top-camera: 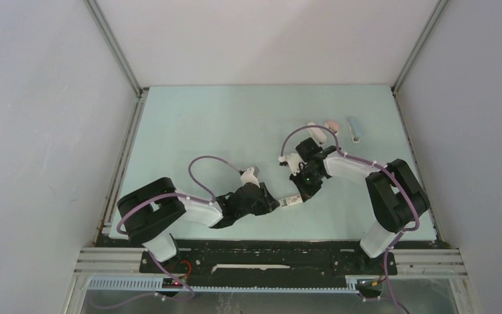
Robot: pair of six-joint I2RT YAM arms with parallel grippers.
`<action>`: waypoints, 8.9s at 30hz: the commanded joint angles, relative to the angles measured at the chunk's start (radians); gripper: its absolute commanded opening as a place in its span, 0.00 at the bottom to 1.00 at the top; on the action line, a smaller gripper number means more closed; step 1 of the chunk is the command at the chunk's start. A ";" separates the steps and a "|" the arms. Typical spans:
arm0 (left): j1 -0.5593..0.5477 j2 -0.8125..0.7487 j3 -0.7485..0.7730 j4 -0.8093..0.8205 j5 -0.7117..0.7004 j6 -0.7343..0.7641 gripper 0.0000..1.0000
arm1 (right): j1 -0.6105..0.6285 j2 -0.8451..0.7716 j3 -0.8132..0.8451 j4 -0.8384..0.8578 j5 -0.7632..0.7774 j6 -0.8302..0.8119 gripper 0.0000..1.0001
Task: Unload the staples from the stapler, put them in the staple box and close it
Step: Close the staple box at the center of the board, then reset both arms
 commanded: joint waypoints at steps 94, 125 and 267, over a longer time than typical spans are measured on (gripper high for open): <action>0.011 -0.133 -0.111 0.046 -0.053 0.050 0.14 | 0.115 0.094 0.009 0.035 0.067 -0.005 0.03; 0.010 0.067 0.086 0.013 0.055 0.103 0.06 | 0.130 0.090 0.015 0.027 0.027 0.000 0.03; 0.726 -1.067 0.229 -0.920 0.121 0.957 1.00 | -0.897 -0.767 -0.042 0.538 -0.921 0.684 1.00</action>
